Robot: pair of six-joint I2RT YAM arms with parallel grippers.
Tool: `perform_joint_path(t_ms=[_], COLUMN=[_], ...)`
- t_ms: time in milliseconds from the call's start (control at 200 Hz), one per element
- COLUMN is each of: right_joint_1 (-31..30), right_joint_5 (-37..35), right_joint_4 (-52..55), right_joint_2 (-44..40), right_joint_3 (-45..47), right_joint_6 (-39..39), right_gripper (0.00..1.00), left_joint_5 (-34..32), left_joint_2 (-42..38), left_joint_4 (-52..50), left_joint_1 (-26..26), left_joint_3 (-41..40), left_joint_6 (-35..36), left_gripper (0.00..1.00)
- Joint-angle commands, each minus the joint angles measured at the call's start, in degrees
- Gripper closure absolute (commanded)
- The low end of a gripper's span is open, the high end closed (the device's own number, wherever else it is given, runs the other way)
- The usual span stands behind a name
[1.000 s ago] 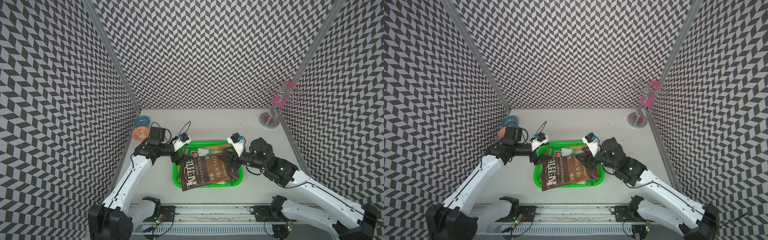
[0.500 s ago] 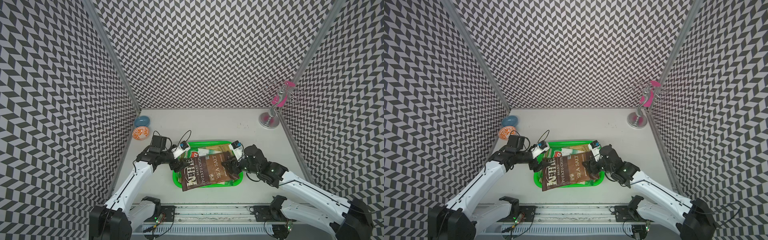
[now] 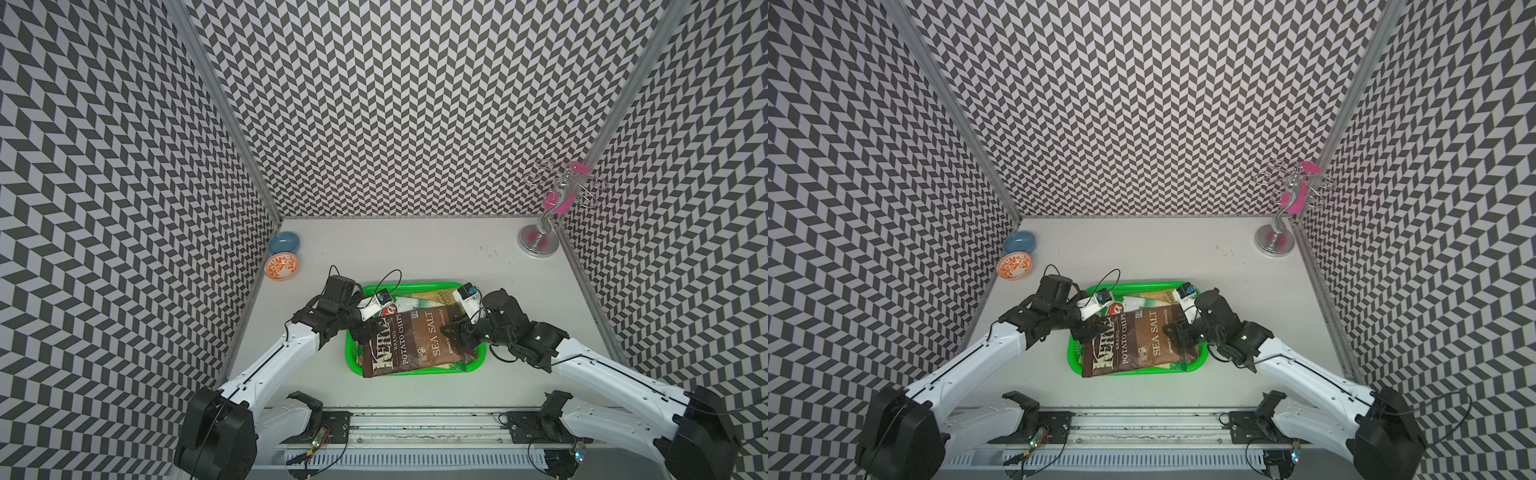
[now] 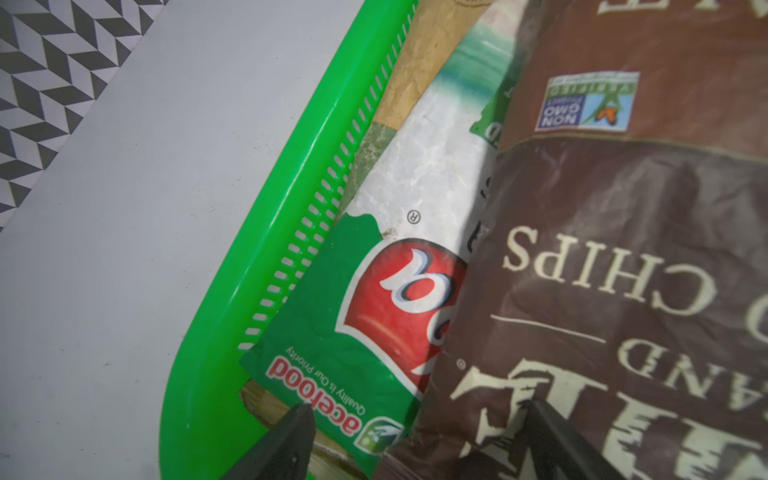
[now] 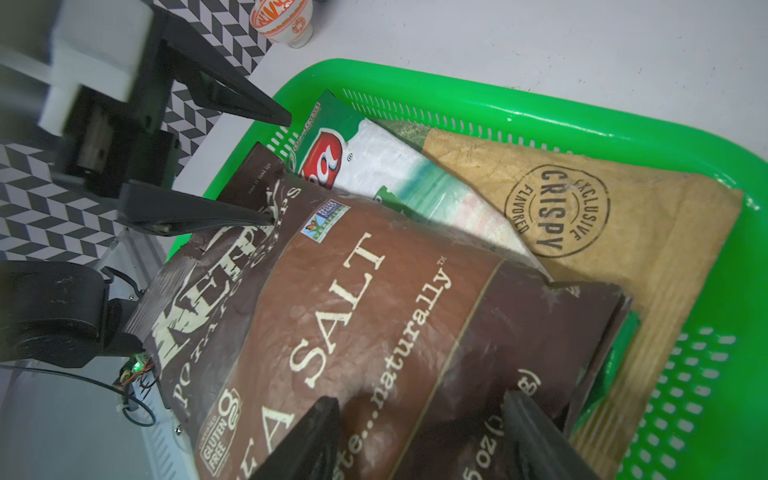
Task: Put the potato chips into the basket
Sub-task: Place the potato chip in the basket.
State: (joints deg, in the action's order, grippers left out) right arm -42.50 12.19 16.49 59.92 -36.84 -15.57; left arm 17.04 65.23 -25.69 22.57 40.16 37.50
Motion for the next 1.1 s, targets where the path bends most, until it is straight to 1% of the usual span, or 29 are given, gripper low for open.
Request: perform_joint_path(t_ms=[0,205,325,421,581,616,686,726,836,951,1001,1097], right_joint_1=[0.1,-0.1,-0.1,-0.1,0.4,0.7,1.4,2.1,2.9,2.9,2.9,2.9], right_joint_5=[2.5,3.9,1.7,-1.0,-5.9,-6.6,-7.4,-7.4,-4.7,5.1,7.8,6.9], right_joint_4=[-2.6,-3.6,-3.2,-2.8,-4.3,-4.9,-5.9,-6.5,-8.0,-9.6,-9.5,-10.9], right_joint_2=[-0.7,-1.5,-2.5,-3.4,-5.3,-5.8,-6.4,-6.4,-5.2,-3.9,-3.7,-4.7], right_joint_3=[0.1,0.6,0.2,-0.8,-2.3,-2.6,-3.1,-3.3,-4.5,-5.1,-5.3,-3.9], right_joint_6=[-0.3,-0.9,-0.9,-1.1,-1.5,-1.3,-1.2,-1.1,-1.1,1.0,1.0,-0.2], right_gripper=[0.35,0.37,0.35,0.32,0.25,0.22,0.18,0.18,0.18,0.19,0.20,0.21], left_joint_5=[-8.1,-12.6,-11.2,-8.4,2.6,4.0,6.4,7.9,12.5,13.6,13.9,14.6], left_joint_2=[1.4,3.9,3.6,2.2,-2.4,-3.1,-3.7,-3.7,-3.9,-4.3,-4.4,-4.4], left_joint_4=[7.0,12.2,11.4,8.8,1.2,0.1,-1.7,-2.4,-3.0,-1.5,-0.5,2.5], left_joint_1=[0.5,0.5,0.4,0.3,-1.9,-2.6,-3.9,-5.0,-8.4,-10.4,-11.5,-14.8], left_joint_3=[0.1,2.7,4.1,5.4,9.4,10.5,12.6,13.5,15.1,14.7,13.9,11.1], left_joint_6=[-2.2,-4.4,-4.4,-4.4,-4.2,-4.6,-5.8,-6.8,-9.3,-12.0,-12.9,-15.2], left_gripper=[0.16,0.16,0.16,0.13,0.05,0.01,0.01,0.01,0.01,0.01,0.01,0.01])
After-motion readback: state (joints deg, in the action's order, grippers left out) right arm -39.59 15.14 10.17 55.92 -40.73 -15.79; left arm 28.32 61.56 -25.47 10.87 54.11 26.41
